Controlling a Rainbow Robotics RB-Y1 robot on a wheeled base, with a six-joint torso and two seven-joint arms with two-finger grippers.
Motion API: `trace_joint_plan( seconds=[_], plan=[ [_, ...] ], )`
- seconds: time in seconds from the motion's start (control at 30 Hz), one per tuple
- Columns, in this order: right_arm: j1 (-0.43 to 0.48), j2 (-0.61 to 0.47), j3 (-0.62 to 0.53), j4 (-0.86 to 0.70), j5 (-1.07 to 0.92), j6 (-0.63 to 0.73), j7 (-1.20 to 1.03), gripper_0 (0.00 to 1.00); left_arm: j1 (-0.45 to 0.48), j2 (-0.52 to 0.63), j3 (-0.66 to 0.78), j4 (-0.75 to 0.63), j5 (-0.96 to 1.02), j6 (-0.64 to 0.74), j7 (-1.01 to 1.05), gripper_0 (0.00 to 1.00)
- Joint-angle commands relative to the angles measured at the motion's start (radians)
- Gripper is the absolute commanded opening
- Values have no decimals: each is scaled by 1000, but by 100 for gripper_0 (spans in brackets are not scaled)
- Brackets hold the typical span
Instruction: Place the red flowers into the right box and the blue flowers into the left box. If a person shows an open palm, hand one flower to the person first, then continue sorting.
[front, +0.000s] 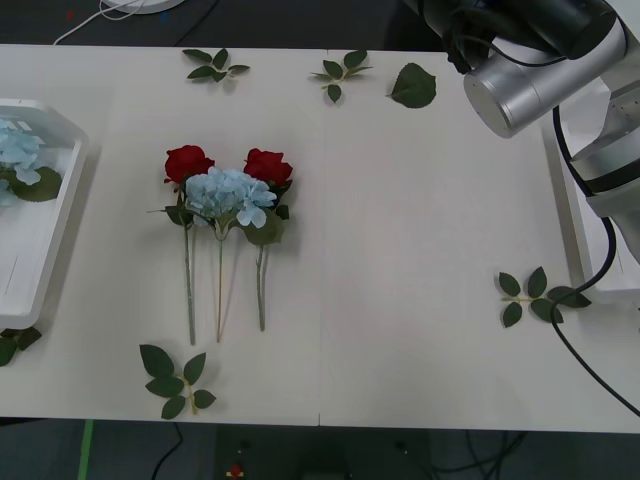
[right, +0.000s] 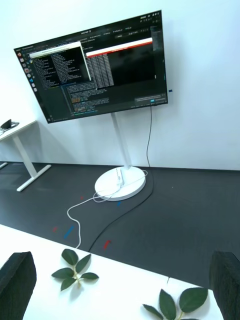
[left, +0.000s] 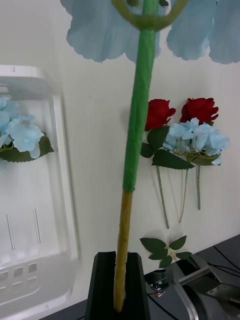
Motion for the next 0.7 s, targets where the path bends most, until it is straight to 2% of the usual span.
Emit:
trace_joint_plan(
  seconds=[0.03, 0.13, 0.27, 0.37, 0.47, 0.5, 0.57, 0.6, 0.7],
  plan=[
    [20, -117, 30, -69, -68, 1, 73, 100, -5, 58, 11, -12, 8, 7, -20, 0],
    [53, -163, 19, -141, -116, 100, 132, 100, -5, 58, 11, -12, 8, 7, -20, 0],
    [110, -204, -57, -285, -223, 333, 254, 100, -5, 58, 11, -12, 8, 7, -20, 0],
    [159, -230, -120, -374, -322, 449, 342, 100, -5, 58, 11, -12, 8, 7, -20, 0],
    [228, -264, -195, -451, -450, 519, 429, 100, -5, 58, 11, -12, 8, 7, -20, 0],
    [253, -276, -222, -471, -496, 533, 457, 100, 53, 7, -8, 15, 2, 7, -20, 0],
    [253, -276, -222, -471, -496, 533, 457, 100, 53, 7, -8, 15, 2, 7, -20, 0],
    [333, -313, -312, -523, -654, 556, 560, 100, 83, -25, 25, 33, 18, -26, -22, 0],
    [412, -336, -409, -552, -825, 588, 673, 100, 69, -10, 18, 53, 0, -71, -25, 0]
  ],
)
